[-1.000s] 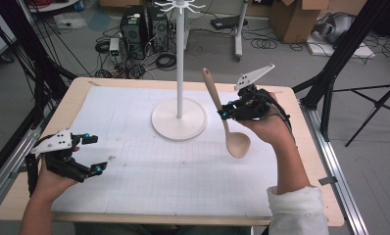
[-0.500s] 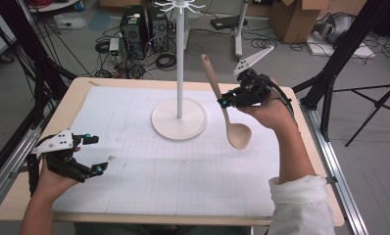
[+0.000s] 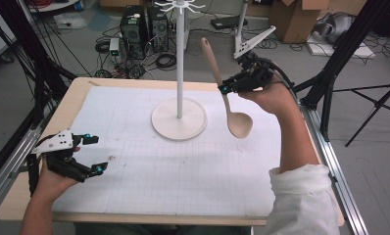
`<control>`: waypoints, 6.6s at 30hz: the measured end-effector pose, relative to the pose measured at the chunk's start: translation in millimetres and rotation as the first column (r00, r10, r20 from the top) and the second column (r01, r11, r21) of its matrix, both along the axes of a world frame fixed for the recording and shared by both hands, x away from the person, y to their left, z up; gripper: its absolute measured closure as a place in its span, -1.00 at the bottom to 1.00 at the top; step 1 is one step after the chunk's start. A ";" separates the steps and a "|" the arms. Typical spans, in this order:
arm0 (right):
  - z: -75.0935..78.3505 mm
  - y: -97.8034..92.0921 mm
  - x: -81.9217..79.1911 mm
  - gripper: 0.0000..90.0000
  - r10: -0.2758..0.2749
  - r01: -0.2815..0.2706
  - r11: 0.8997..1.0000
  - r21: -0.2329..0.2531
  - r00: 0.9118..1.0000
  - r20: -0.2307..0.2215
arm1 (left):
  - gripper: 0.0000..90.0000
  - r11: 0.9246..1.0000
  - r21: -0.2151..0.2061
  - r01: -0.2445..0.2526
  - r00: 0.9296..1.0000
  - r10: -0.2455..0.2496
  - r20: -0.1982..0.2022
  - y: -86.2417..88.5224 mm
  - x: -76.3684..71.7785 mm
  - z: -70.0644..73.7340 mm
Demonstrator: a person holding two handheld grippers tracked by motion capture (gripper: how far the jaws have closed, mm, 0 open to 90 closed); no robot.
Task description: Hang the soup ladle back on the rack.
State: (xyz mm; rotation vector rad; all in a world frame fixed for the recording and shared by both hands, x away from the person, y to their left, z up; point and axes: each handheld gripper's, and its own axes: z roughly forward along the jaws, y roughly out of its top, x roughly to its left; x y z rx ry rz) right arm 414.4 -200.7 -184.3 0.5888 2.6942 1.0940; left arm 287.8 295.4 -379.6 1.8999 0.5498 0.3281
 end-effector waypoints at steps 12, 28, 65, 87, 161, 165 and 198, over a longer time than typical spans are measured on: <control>26.2 3.6 15.3 0.72 -0.024 0.024 0.999 0.023 1.000 0.010 | -0.96 1.000 0.000 -0.005 1.000 0.005 -0.001 0.9 0.3 -0.4; 41.1 10.5 32.7 0.72 -0.049 0.050 0.998 0.035 0.999 -0.008 | -0.96 1.000 -0.005 -0.008 1.000 0.008 0.004 3.5 0.2 0.6; 34.5 33.2 54.7 0.71 -0.044 0.045 0.999 0.026 0.998 -0.051 | -0.96 1.000 -0.008 -0.011 1.000 0.011 0.007 5.1 -0.4 1.9; 31.7 22.9 46.3 0.20 -0.112 0.112 0.993 0.027 0.993 -0.023 | -0.96 1.000 -0.008 0.000 1.000 0.000 0.008 2.5 -0.8 2.5; -180.8 -40.6 -105.7 -0.72 -0.207 0.130 0.889 0.440 0.969 0.133 | -0.96 1.000 0.010 0.021 1.000 -0.020 -0.021 -8.7 2.2 -5.1; -182.0 -41.1 -104.8 -0.72 -0.231 0.154 0.902 0.404 0.961 0.151 | -0.96 1.000 0.014 0.022 0.999 -0.022 -0.024 -9.0 4.2 -6.7; -198.3 -34.9 -93.5 -0.70 -0.185 0.155 0.933 0.325 0.981 0.064 | -0.96 1.000 -0.002 0.029 0.999 -0.030 -0.027 -8.9 5.0 -7.3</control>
